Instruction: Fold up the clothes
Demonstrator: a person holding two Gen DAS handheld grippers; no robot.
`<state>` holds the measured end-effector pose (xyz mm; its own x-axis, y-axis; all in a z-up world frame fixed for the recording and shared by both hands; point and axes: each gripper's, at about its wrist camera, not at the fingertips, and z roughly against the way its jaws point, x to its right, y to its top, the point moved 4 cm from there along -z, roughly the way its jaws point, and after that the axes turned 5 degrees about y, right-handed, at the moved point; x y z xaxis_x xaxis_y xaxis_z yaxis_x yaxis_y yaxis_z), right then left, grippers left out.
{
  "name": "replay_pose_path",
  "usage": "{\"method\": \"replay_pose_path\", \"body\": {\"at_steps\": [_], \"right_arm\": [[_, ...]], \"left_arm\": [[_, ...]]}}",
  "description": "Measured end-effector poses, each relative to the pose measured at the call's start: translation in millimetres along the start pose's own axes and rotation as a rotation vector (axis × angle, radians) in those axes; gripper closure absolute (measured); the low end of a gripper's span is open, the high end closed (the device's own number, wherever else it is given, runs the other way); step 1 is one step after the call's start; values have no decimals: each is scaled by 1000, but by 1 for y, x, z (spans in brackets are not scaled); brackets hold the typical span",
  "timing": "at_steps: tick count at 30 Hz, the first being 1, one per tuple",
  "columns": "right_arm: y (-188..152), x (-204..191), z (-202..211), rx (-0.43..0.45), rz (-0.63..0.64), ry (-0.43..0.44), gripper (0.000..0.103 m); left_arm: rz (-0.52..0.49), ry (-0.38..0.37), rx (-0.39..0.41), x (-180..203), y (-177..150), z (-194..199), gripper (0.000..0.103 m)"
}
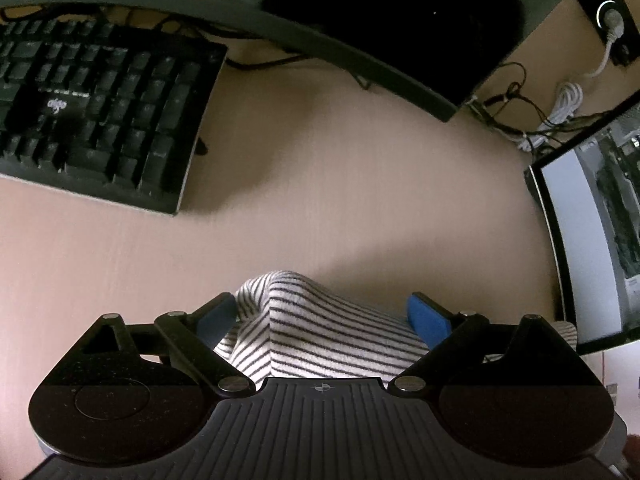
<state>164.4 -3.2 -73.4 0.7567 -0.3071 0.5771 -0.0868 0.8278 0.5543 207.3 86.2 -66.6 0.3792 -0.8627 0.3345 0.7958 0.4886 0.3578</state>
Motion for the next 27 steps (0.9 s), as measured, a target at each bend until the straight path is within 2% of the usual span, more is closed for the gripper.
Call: {"method": "replay_pose_path", "body": {"at_steps": [1,2,5,9,11,12,14,16,19,23,25,27], "right_arm": [[1,-2,1,-1,-2,-1,60],[2,-3,2,-3,-5,-1,60],[3,4,7,-12,-83,25,60],[-1,56,15,-41,-437,151,58],[-10,93,23,-54,-672,191,44],[-17,113,31,-48,-797,184,42],[-34,146,47,-45,-999,135,31],[-57,171,60,-75,-1168,53,28],[-85,177,65,-153,-1302,4,28],[-109,155,33,-196,-1498,158,29],[-116,141,19,-219,-1529,178,33],[-114,136,9,-221,-1492,161,38]], "left_arm": [[14,9,-4,-2,-1,-1,8],[21,16,-1,-3,-3,-3,12],[-29,45,29,1,-10,-4,30],[-99,77,58,8,-21,-2,35],[-114,83,66,8,-25,-1,35],[-122,84,71,8,-27,1,35],[-134,87,82,8,-31,5,35],[-137,86,89,7,-35,8,35],[-107,65,78,1,-37,9,35],[-84,52,55,0,-32,4,36],[-71,40,48,-1,-29,2,36],[-53,25,43,-3,-27,1,37]]}}
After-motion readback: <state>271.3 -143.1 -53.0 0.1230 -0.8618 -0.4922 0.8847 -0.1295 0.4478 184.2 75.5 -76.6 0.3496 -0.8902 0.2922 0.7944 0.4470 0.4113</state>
